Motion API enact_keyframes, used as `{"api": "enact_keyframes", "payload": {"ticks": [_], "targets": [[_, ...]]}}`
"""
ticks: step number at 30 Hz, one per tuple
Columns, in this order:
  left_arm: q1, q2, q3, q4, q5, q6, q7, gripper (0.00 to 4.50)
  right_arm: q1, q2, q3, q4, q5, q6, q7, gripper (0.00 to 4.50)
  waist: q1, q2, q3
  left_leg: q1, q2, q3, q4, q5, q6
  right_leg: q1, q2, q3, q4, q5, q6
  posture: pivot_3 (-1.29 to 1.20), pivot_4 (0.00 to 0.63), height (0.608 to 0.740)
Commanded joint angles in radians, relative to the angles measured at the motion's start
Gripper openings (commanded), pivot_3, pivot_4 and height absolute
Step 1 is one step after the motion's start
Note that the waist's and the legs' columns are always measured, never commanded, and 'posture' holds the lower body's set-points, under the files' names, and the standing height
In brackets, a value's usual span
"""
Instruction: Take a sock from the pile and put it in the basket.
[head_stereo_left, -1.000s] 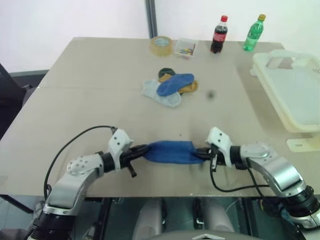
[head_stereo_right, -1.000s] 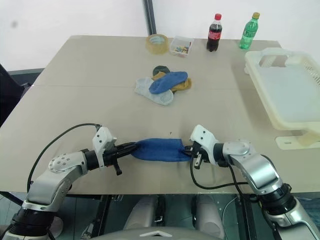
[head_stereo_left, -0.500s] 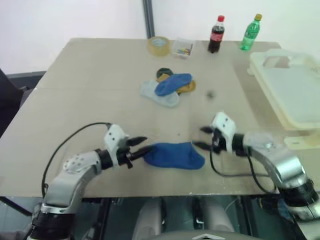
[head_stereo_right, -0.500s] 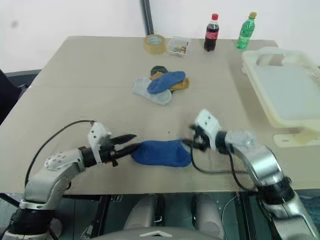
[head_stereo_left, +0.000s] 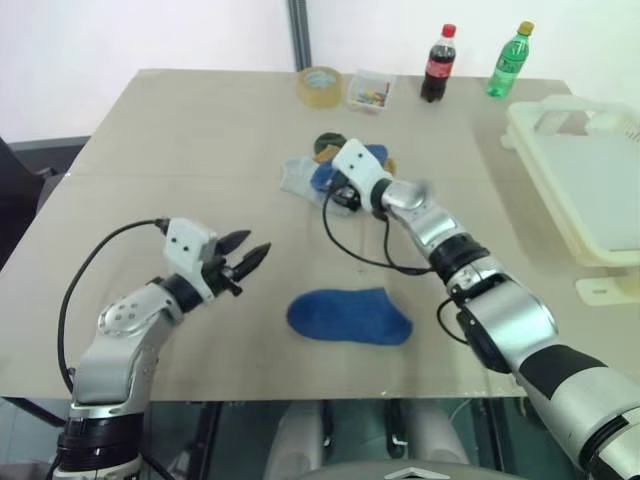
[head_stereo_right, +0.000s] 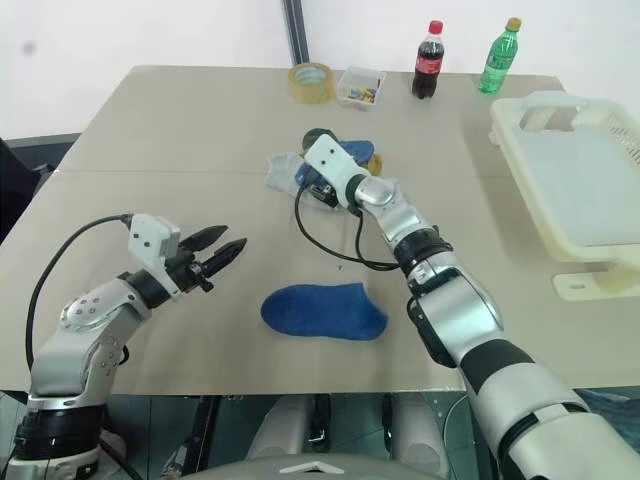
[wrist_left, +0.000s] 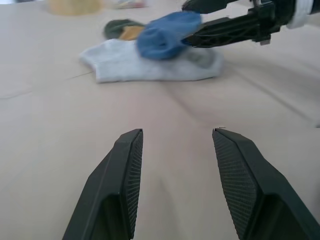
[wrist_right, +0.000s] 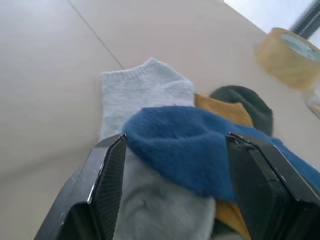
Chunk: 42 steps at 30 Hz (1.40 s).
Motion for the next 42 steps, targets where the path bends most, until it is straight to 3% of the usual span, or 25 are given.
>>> {"api": "enact_keyframes", "payload": {"ticks": [1,2,5,8,9,18,20,21,23,25,26,31,33,35,41,42], "targets": [[0.036,-0.006,0.038,-0.09,-0.007,-0.011,0.03,2.34,-0.045,0.024,-0.025,0.084,-0.032,-0.072,-0.029,3.19,-0.002,0.0,0.0,0.0,0.0,0.0,0.0,0.0,0.0,0.0,-0.001,0.0,0.0,0.0,0.0,0.0,0.15,0.74],[0.045,-0.007,0.04,-0.101,-0.008,-0.008,0.038,2.34,-0.05,0.029,-0.029,0.101,-0.038,-0.08,-0.036,3.19,-0.003,0.0,0.0,0.0,0.0,0.0,0.0,0.0,0.0,0.0,-0.002,0.0,0.001,0.0,0.0,0.0,0.15,0.74],[0.065,-0.009,0.051,-0.123,-0.01,-0.003,0.055,2.34,-0.064,0.042,-0.046,0.134,-0.054,-0.098,-0.069,1.94,-0.006,0.001,0.0,0.0,0.0,-0.002,0.0,0.0,0.0,0.0,-0.004,0.0,0.002,0.0,0.0,0.0,0.15,0.74],[0.073,-0.008,0.056,-0.135,-0.012,-0.001,0.068,2.34,-0.072,0.052,-0.06,0.153,-0.068,-0.107,-0.093,0.33,-0.015,0.001,0.0,0.001,0.0,-0.003,0.0,0.001,-0.002,0.0,-0.004,-0.001,0.003,0.001,-0.002,0.0,0.15,0.74],[0.074,-0.008,0.055,-0.137,-0.011,-0.001,0.073,2.34,-0.074,0.057,-0.066,0.157,-0.07,-0.109,-0.098,0.08,-0.019,0.001,0.0,0.001,0.0,-0.003,0.0,0.002,-0.002,0.0,-0.004,-0.001,0.003,0.001,-0.002,0.0,0.15,0.74],[0.051,-0.009,0.041,-0.115,0.017,0.004,0.117,2.34,-0.059,0.07,-0.089,0.161,-0.1,-0.127,-0.089,0.08,-0.025,0.001,0.0,0.001,0.001,-0.003,0.0,0.002,-0.003,0.0,-0.004,0.0,0.003,0.001,-0.002,0.0,0.15,0.74],[0.018,-0.007,0.024,-0.09,0.04,0.003,0.133,2.34,-0.05,0.053,-0.116,0.139,-0.075,-0.139,-0.044,0.58,-0.021,0.001,0.0,0.001,0.001,-0.003,0.0,0.002,-0.003,0.0,-0.004,0.0,0.003,0.001,-0.002,0.0,0.15,0.74],[-0.009,-0.005,0.001,-0.075,0.069,-0.004,0.144,2.6,-0.037,0.039,-0.126,0.116,-0.064,-0.151,-0.018,0.87,-0.019,0.001,0.0,0.001,0.0,-0.004,0.0,0.002,-0.003,0.0,-0.004,-0.001,0.003,0.001,-0.002,0.0,0.15,0.74],[-0.079,-0.015,-0.046,-0.041,0.122,-0.016,0.173,3.22,0.009,0.008,-0.143,0.038,-0.041,-0.177,0.04,1.94,-0.013,0.001,0.0,0.001,-0.001,-0.005,0.0,0.002,-0.003,0.001,-0.002,-0.002,0.003,0.001,-0.002,0.0,0.15,0.74],[-0.149,-0.021,-0.097,0.001,0.177,-0.027,0.191,4.22,0.094,-0.018,-0.165,-0.118,0.014,-0.17,0.122,3.0,-0.007,0.0,0.0,0.001,-0.001,-0.005,0.001,0.002,-0.003,0.002,-0.002,-0.003,0.003,0.002,-0.002,0.0,0.15,0.74],[-0.194,-0.026,-0.124,0.036,0.193,-0.024,0.188,4.5,0.166,-0.046,-0.164,-0.255,0.033,-0.141,0.155,3.36,-0.006,0.0,0.0,0.001,-0.001,-0.004,0.001,0.002,-0.002,0.002,-0.001,-0.003,0.003,0.002,-0.001,0.0,0.15,0.74],[-0.447,-0.065,-0.265,0.302,0.317,-0.033,0.19,4.5,0.56,-0.231,-0.157,-1.052,0.178,0.261,0.31,3.36,0.019,0.001,0.0,-0.003,-0.002,-0.006,0.002,0.002,-0.002,0.0,-0.001,-0.004,0.002,0.002,-0.001,0.0,0.15,0.74],[-0.552,-0.093,-0.309,0.435,0.341,-0.061,0.154,4.5,0.675,-0.312,-0.174,-1.263,0.215,0.38,0.33,3.83,0.016,0.001,0.0,-0.005,-0.001,-0.006,0.003,0.002,-0.002,-0.001,0.0,-0.006,0.002,0.002,0.0,0.0,0.15,0.74],[-0.649,-0.116,-0.35,0.577,0.375,-0.113,0.124,4.5,0.758,-0.375,-0.195,-1.424,0.251,0.481,0.328,4.44,0.009,0.0,0.001,-0.005,-0.002,-0.007,0.004,0.002,-0.002,-0.001,0.002,-0.008,0.002,0.002,0.0,0.0,0.15,0.74],[-0.845,-0.188,-0.406,0.919,0.445,-0.275,0.093,4.5,0.871,-0.454,-0.259,-1.636,0.283,0.638,0.258,4.44,0.006,0.0,0.001,-0.004,-0.001,-0.007,0.004,0.0,0.002,-0.001,0.007,-0.007,0.002,0.002,0.0,0.0,0.15,0.74],[-0.873,-0.2,-0.407,0.971,0.455,-0.295,0.1,4.25,0.883,-0.461,-0.267,-1.656,0.282,0.652,0.247,4.49,0.006,0.0,0.001,-0.004,-0.001,-0.007,0.005,0.0,0.002,-0.001,0.008,-0.006,0.003,0.002,0.0,0.0,0.15,0.74]]}}
